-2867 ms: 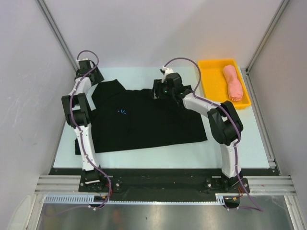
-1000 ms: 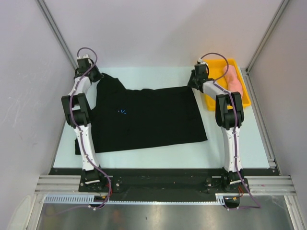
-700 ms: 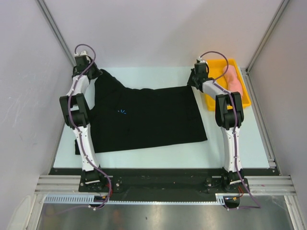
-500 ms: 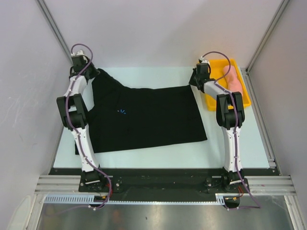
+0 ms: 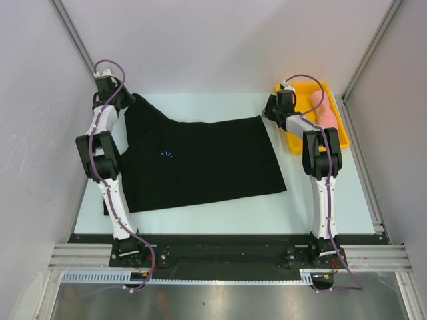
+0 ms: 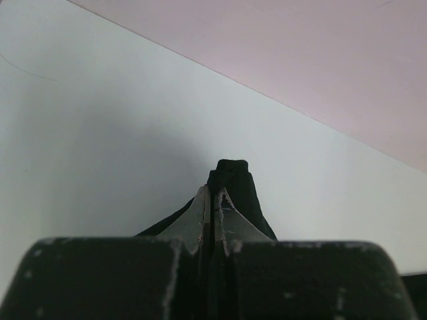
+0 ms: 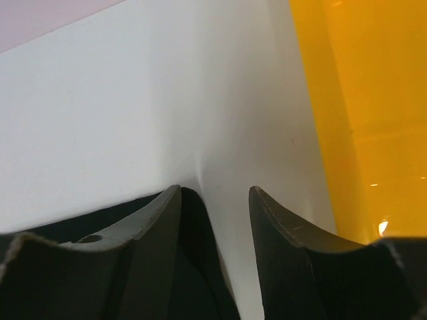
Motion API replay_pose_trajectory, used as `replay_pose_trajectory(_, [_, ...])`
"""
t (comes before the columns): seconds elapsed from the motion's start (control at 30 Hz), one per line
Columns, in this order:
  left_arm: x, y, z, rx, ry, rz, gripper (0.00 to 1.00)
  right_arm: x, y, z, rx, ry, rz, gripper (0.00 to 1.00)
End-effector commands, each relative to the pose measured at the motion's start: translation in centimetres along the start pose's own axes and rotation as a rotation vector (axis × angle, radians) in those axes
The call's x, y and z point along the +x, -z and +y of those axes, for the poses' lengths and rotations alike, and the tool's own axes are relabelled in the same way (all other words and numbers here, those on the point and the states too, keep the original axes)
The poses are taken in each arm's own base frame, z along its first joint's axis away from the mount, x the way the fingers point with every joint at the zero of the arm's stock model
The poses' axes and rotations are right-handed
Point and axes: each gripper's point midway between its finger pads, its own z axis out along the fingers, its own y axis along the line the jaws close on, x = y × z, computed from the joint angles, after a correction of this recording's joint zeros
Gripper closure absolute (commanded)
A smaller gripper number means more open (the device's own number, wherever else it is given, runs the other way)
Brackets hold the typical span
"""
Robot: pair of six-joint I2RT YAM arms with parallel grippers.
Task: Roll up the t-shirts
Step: Fold the T-shirt at the center of the board.
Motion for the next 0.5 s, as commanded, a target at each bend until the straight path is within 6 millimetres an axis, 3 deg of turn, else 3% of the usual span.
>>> replay_pose_trajectory(0.0, [-4.1, 2.0, -1.9, 0.05, -0.011, -0.098, 1.0, -1.3, 0.2, 2.3, -0.072, -0.005, -0.033, 0.49])
replay_pose_trajectory(0.17, [-4.0, 1.8, -2.0, 0.051, -0.015, -0.097, 1.0, -1.1, -0.3, 3.7, -0.087, 0.004, -0.026, 0.54])
replay_pose_trajectory(0.23, [-3.9, 1.8, -1.9, 0.049, -0.014, -0.097, 1.0, -0.5, -0.7, 3.6, -0.081, 0.001, -0.01, 0.58])
replay_pose_trajectory(0.47, [-4.0, 1.6, -1.9, 0.054, -0.011, -0.096, 1.0, 0.5, -1.4, 3.6, -0.073, -0.005, 0.015, 0.58])
